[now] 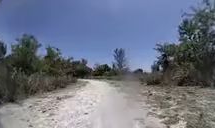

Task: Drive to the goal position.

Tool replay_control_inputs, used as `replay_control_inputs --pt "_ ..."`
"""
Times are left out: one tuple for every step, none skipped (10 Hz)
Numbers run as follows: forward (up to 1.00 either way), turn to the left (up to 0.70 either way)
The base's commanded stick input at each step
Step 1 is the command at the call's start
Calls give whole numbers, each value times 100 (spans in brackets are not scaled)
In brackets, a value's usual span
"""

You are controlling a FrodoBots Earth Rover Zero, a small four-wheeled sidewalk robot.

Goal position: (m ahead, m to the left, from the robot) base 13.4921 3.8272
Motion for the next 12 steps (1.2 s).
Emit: replay_control_inputs --pt "45 0" --pt "45 0" --pt "45 0" --pt "45 0" --pt "45 0" --pt "45 0" --pt "45 0" --pt "45 0" --pt "45 0" --pt "45 0" --pt "45 3" --pt "45 13"
